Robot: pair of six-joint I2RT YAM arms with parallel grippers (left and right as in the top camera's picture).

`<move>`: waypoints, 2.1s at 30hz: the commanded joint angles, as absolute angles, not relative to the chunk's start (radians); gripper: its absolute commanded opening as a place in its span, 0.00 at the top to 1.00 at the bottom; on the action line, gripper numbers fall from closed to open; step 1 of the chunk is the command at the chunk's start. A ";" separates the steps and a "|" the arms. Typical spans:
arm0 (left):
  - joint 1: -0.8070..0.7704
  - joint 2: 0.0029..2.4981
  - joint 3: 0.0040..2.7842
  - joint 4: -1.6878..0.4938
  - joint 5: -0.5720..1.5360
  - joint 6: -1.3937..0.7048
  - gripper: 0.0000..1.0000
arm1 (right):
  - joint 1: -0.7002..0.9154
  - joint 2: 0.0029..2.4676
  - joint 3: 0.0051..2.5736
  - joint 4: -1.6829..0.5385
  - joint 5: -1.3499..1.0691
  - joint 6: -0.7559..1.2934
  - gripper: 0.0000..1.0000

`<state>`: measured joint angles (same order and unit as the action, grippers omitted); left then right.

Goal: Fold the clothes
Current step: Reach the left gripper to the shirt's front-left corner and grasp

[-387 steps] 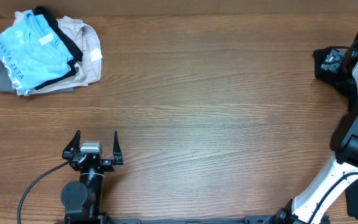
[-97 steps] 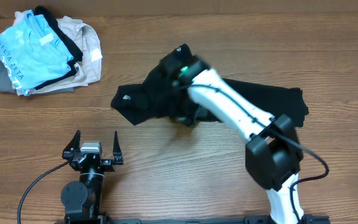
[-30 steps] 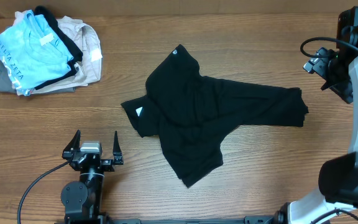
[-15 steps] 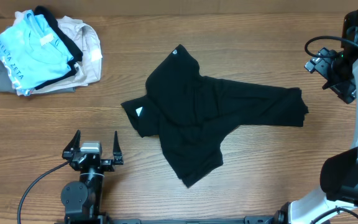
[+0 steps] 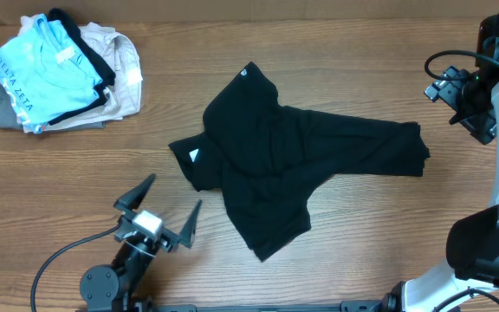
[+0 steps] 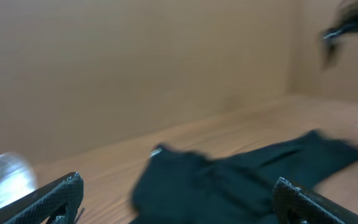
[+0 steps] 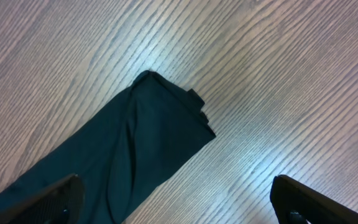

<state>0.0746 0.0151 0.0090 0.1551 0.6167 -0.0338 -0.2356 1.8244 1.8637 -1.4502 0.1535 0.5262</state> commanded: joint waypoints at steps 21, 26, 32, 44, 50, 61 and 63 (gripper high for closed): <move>0.078 0.482 0.626 -0.013 1.123 -0.258 0.00 | -0.237 1.820 1.865 -1.445 0.133 0.523 0.00; 0.054 0.534 0.735 -0.169 1.074 -0.271 0.00 | -0.237 1.820 1.865 -1.443 0.133 0.523 0.00; -0.099 0.645 0.964 -0.686 0.655 -0.073 0.00 | -0.237 1.820 1.865 -1.429 0.133 0.523 0.00; -0.609 0.970 1.147 -0.937 0.462 -0.089 0.00 | -0.237 1.820 1.865 -1.419 0.133 0.522 0.00; -0.651 1.110 1.148 -0.986 0.113 -0.599 0.00 | -0.237 1.820 1.865 -1.417 0.133 0.523 0.00; -0.738 1.460 1.148 -1.063 0.123 -0.932 0.00 | -0.238 1.835 1.865 -1.356 0.157 0.523 0.00; -0.768 1.506 1.148 -1.076 0.119 -1.008 0.00 | -0.241 1.843 1.865 -1.353 0.175 0.524 0.00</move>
<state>-0.7338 1.4658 1.1324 -1.0637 0.1394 -0.8406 -0.2359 1.8252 1.8633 -1.3602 0.1429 0.5228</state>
